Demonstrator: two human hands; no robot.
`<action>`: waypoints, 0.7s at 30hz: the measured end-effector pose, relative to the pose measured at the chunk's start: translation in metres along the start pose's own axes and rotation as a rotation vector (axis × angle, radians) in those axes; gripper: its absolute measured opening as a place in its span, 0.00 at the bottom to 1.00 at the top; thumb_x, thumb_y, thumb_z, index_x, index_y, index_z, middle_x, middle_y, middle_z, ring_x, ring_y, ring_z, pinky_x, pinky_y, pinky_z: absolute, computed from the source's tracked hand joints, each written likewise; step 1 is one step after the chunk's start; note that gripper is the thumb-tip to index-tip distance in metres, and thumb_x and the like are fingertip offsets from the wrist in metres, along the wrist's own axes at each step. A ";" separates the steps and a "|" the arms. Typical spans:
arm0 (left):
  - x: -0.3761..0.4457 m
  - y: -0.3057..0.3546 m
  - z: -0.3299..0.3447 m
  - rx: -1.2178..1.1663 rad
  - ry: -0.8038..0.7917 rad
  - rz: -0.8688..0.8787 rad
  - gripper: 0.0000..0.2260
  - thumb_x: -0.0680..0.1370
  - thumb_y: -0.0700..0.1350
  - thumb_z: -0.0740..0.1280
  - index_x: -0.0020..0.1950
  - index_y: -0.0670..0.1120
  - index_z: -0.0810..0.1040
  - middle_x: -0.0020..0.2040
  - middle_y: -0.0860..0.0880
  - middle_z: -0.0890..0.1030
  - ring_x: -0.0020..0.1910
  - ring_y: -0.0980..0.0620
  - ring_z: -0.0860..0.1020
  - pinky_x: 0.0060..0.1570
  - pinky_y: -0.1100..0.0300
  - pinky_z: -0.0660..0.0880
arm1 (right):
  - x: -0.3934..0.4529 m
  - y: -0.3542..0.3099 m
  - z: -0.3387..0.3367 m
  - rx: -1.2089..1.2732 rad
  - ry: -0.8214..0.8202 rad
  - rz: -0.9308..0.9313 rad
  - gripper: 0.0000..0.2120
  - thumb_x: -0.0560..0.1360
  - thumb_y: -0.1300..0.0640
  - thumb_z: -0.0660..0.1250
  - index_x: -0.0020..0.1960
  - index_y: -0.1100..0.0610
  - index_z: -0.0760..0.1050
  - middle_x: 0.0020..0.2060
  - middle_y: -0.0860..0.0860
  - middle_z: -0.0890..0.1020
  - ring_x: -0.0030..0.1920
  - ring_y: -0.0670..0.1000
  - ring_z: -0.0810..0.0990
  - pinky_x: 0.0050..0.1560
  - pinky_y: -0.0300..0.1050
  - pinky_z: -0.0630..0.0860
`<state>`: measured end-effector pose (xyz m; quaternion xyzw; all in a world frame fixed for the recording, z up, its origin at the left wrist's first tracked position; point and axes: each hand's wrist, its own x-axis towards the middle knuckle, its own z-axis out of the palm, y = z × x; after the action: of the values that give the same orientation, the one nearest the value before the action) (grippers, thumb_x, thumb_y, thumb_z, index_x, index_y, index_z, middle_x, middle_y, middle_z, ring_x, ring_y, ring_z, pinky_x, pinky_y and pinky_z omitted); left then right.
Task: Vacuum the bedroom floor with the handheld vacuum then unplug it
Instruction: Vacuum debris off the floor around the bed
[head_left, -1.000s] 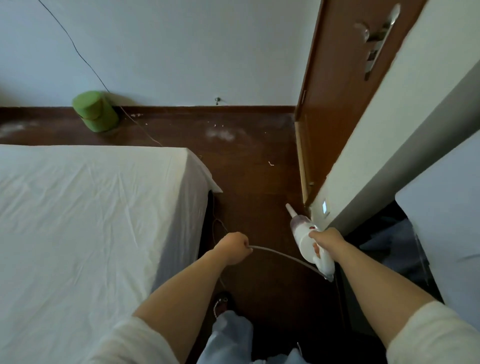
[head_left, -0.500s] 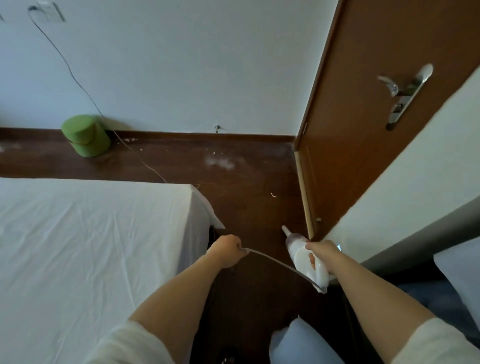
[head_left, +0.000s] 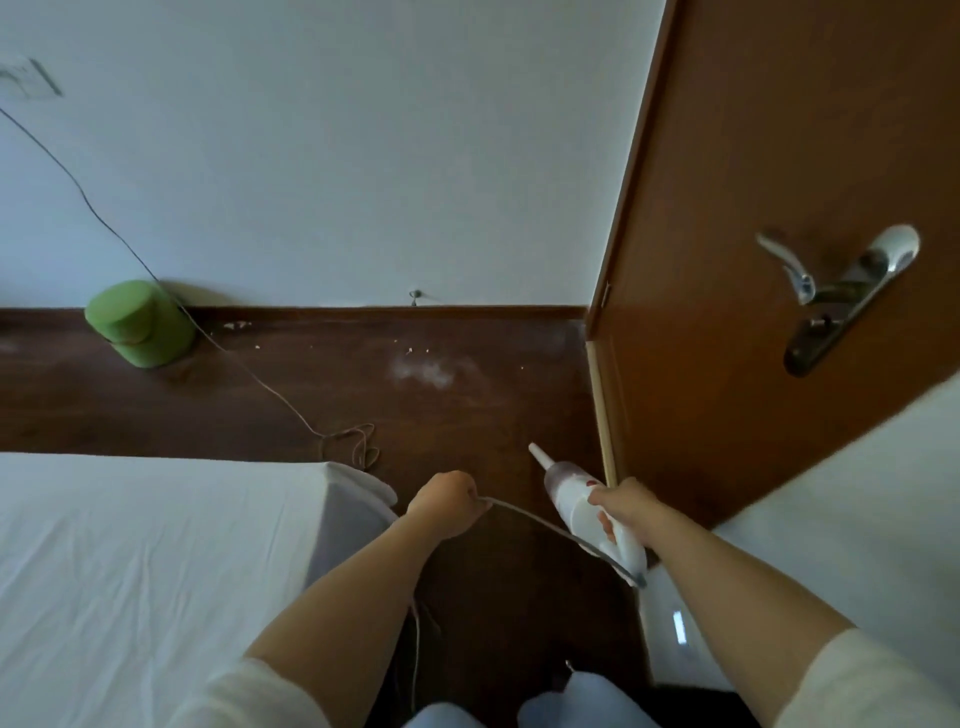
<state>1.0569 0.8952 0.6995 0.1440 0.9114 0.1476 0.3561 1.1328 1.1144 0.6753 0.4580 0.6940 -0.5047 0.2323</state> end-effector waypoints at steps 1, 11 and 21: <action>0.008 0.005 -0.007 -0.009 0.013 0.001 0.10 0.79 0.52 0.62 0.44 0.47 0.73 0.38 0.53 0.74 0.35 0.56 0.72 0.33 0.64 0.68 | 0.008 -0.011 -0.003 0.004 -0.001 -0.009 0.19 0.77 0.56 0.64 0.65 0.63 0.70 0.44 0.59 0.79 0.45 0.57 0.76 0.46 0.50 0.72; 0.119 -0.002 -0.080 -0.015 0.002 -0.076 0.10 0.77 0.49 0.65 0.51 0.43 0.76 0.49 0.47 0.77 0.44 0.50 0.74 0.40 0.60 0.70 | 0.100 -0.126 -0.011 -0.090 0.008 0.013 0.17 0.76 0.57 0.65 0.61 0.65 0.72 0.35 0.56 0.81 0.38 0.55 0.80 0.40 0.47 0.74; 0.238 -0.010 -0.194 0.019 0.029 0.017 0.13 0.78 0.45 0.63 0.61 0.42 0.76 0.58 0.44 0.78 0.56 0.45 0.77 0.50 0.57 0.73 | 0.173 -0.250 0.002 -0.072 0.031 0.010 0.15 0.77 0.55 0.65 0.57 0.65 0.75 0.36 0.56 0.77 0.40 0.55 0.77 0.45 0.47 0.72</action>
<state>0.7531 0.9410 0.6880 0.1528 0.9166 0.1442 0.3401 0.8329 1.1640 0.6609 0.4606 0.7129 -0.4710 0.2404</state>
